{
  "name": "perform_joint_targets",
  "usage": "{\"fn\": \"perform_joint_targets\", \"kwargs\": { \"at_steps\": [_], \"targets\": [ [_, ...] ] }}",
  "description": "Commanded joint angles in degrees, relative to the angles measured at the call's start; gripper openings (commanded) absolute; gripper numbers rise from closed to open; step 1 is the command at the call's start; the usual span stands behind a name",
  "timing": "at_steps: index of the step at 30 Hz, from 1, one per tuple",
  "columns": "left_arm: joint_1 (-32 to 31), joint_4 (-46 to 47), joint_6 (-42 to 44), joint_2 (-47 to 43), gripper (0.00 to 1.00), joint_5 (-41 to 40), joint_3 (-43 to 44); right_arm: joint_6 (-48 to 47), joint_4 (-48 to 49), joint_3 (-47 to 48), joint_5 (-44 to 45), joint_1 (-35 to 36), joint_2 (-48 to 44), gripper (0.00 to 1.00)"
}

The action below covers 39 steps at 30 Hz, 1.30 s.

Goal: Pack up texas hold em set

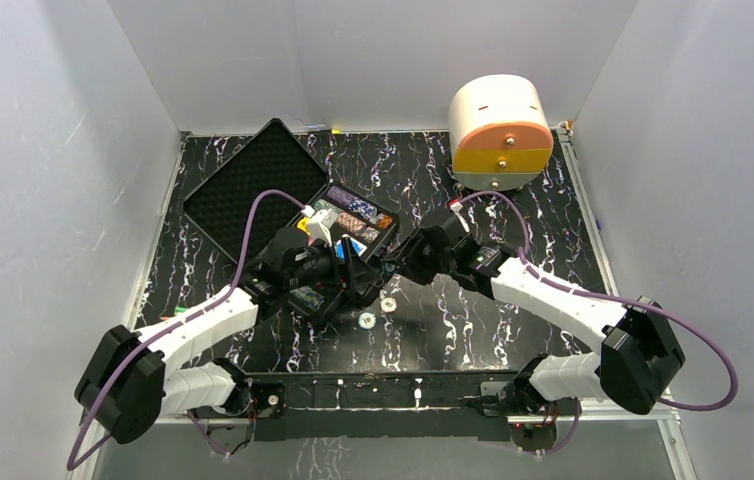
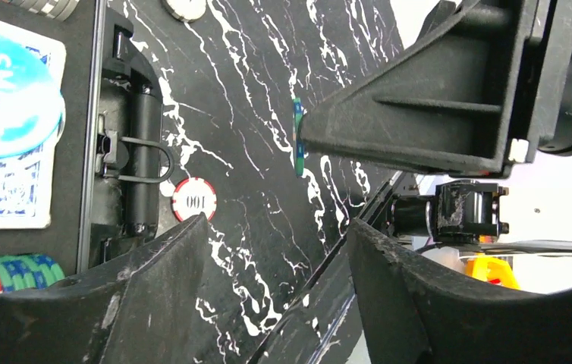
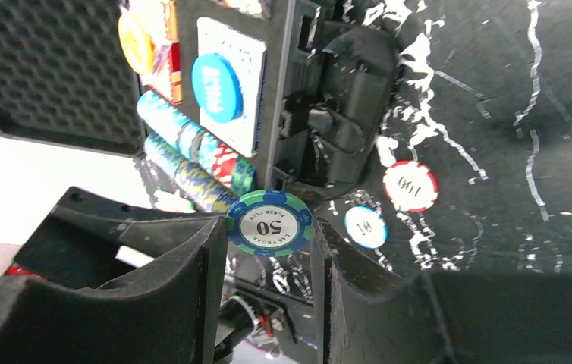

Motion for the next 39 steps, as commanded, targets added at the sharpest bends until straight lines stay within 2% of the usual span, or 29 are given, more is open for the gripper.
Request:
{"fn": "perform_joint_targets", "kwargs": {
  "at_steps": [1, 5, 12, 16, 22, 26, 27, 29, 32, 39],
  "targets": [
    [-0.7, 9.8, -2.8, 1.2, 0.62, 0.5, -0.3, 3.8, 4.9, 1.2, -5.2, -0.3, 0.1, 0.44],
    [-0.8, 10.9, -2.5, 2.5, 0.56, -0.2, 0.3, 4.8, 5.9, 1.3, -7.6, -0.4, 0.9, 0.44],
    [-0.9, 11.0, -3.2, 4.1, 0.4, -2.1, 0.6, 5.8, 7.5, 1.5, -10.0, -0.5, 2.1, 0.43],
    [-0.9, 9.2, -2.7, 3.5, 0.26, -4.6, 1.7, 5.9, 7.5, 1.8, -11.0, -0.5, 2.9, 0.43],
    [-0.9, 8.8, -1.4, 4.0, 0.02, -3.3, 2.7, 6.3, 8.4, 2.1, -12.8, -0.5, 4.0, 0.43],
    [-0.9, 6.7, 1.4, 3.5, 0.0, -3.4, 3.3, 5.8, 8.3, 2.5, -13.3, -0.5, 4.6, 0.47],
    [-0.9, 5.2, 2.8, 3.2, 0.0, -3.9, 3.7, 5.2, 7.7, 2.9, -13.0, -0.7, 4.6, 0.51],
    [-0.9, 0.7, 6.5, 2.6, 0.0, -5.1, 5.2, 3.0, 6.3, 3.8, -12.3, -1.2, 4.5, 0.66],
    [-0.9, -10.6, 13.9, 2.1, 0.0, -6.5, 10.1, -1.3, 1.8, 6.1, -9.2, -3.0, 3.5, 0.81],
    [-0.9, -37.9, 30.9, 4.3, 0.0, -12.3, 21.1, -5.8, -3.8, 4.7, -0.6, -8.3, -2.7, 0.83]
  ]
}}
